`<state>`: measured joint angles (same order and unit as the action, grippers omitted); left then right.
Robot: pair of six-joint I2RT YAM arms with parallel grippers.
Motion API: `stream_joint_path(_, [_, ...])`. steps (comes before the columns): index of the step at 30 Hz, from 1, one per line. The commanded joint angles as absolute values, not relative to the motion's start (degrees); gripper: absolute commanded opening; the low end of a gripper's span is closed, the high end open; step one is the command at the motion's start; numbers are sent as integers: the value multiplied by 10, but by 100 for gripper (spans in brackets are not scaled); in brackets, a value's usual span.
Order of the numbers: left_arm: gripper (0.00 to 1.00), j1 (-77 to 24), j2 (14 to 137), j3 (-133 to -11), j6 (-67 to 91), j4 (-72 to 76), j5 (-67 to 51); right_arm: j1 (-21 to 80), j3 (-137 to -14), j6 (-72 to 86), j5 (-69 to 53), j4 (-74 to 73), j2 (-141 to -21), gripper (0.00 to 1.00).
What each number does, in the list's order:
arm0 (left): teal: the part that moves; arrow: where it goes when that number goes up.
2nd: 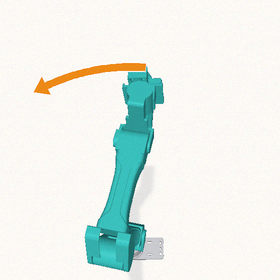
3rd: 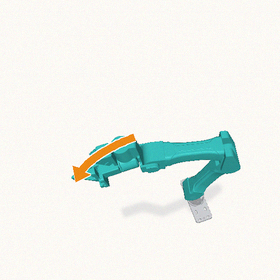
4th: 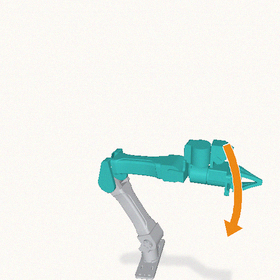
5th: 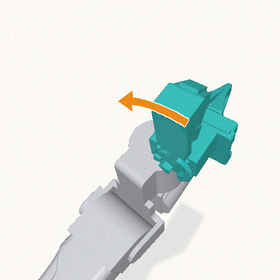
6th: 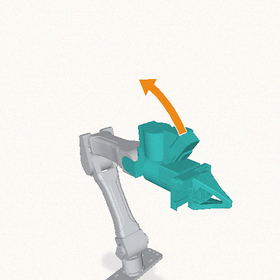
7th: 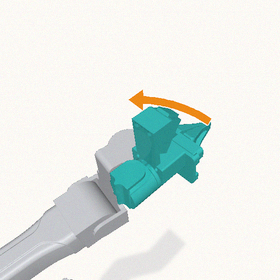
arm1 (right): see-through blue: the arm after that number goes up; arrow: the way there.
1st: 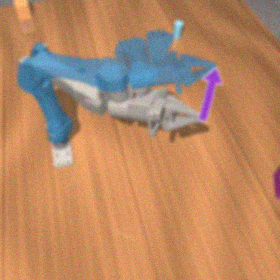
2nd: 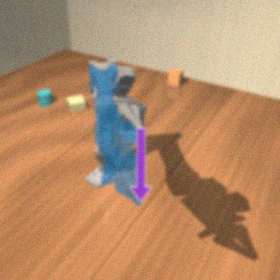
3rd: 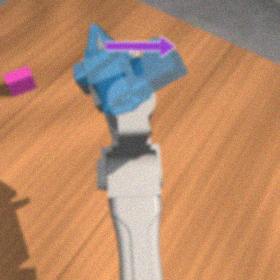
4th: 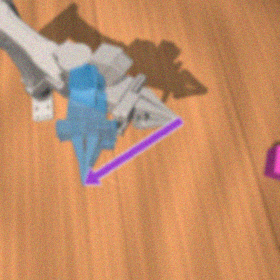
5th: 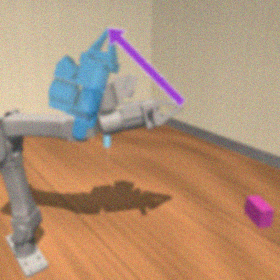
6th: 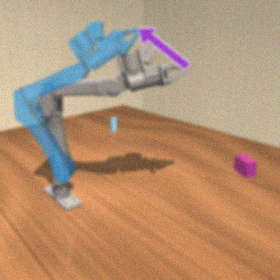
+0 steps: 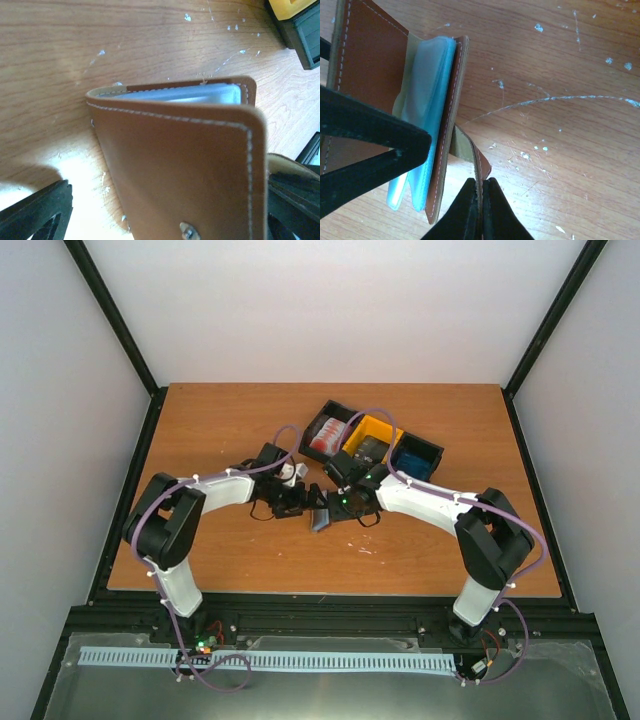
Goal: Put the credit cards into the card holder
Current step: Open the card holder at the center of the board.
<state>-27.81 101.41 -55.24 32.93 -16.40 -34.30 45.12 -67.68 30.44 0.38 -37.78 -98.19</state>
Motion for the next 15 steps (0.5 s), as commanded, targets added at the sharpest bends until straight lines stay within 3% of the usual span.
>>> stream_joint_path(1, [100, -294, 1049, -568, 312, -219, -292, 450, -679, 303, 0, -367, -962, 3])
stream_joint_path(8, [89, -297, 1043, -562, 314, -225, -271, 450, -670, 309, 14, -370, -962, 3])
stream_joint_path(15, [88, -297, 1022, -549, 305, -206, -290, 449, -661, 320, 22, -375, -969, 3])
